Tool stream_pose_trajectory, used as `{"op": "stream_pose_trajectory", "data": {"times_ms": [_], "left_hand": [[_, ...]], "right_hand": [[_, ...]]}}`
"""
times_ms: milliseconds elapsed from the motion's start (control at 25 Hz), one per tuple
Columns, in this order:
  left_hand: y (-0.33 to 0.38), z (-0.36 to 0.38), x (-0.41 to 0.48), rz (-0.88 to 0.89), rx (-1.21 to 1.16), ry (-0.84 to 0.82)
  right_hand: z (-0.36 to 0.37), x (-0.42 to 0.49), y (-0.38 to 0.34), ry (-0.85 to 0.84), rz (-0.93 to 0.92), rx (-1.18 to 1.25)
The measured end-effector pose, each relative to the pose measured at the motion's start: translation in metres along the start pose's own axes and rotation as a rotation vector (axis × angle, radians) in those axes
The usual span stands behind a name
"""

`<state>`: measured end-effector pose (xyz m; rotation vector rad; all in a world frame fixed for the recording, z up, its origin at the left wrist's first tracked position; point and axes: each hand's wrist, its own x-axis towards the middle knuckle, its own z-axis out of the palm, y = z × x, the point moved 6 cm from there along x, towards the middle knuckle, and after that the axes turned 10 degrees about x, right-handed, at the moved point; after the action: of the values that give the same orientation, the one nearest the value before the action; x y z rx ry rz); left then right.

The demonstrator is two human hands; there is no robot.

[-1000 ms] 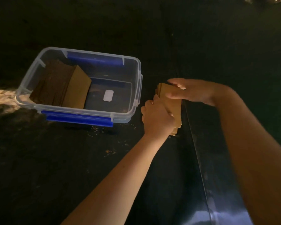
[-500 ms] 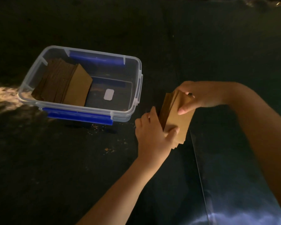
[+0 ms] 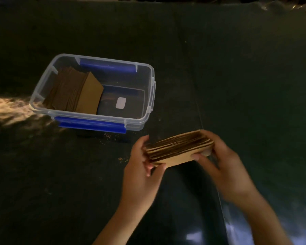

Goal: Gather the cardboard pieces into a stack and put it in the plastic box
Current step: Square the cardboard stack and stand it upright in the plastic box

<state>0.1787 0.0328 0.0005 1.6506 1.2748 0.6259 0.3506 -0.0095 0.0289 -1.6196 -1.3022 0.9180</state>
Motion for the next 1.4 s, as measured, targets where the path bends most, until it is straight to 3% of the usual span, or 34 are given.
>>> {"op": "stream_pose_trajectory", "data": {"times_ms": [200, 360, 480, 640, 920, 1400], "left_hand": [[-0.045, -0.087, -0.015, 0.01, 0.351, 0.136], [-0.069, -0.106, -0.016, -0.01, 0.382, 0.06], [-0.069, -0.096, -0.017, 0.078, 0.404, -0.01], [-0.071, -0.09, -0.018, 0.069, 0.361, 0.031], [-0.073, -0.084, -0.017, 0.019, 0.023, -0.064], [-0.077, -0.084, -0.018, 0.01, 0.052, -0.047]], "right_hand": [[0.105, -0.003, -0.009, -0.025, 0.02, 0.154], [0.141, -0.008, -0.002, -0.019, 0.093, 0.17], [0.141, -0.015, 0.009, -0.043, 0.13, 0.093], [0.136, -0.021, 0.011, -0.005, 0.12, 0.144], [0.14, -0.019, 0.016, 0.071, 0.091, 0.218], [0.129, -0.013, 0.015, 0.019, 0.051, 0.156]]}}
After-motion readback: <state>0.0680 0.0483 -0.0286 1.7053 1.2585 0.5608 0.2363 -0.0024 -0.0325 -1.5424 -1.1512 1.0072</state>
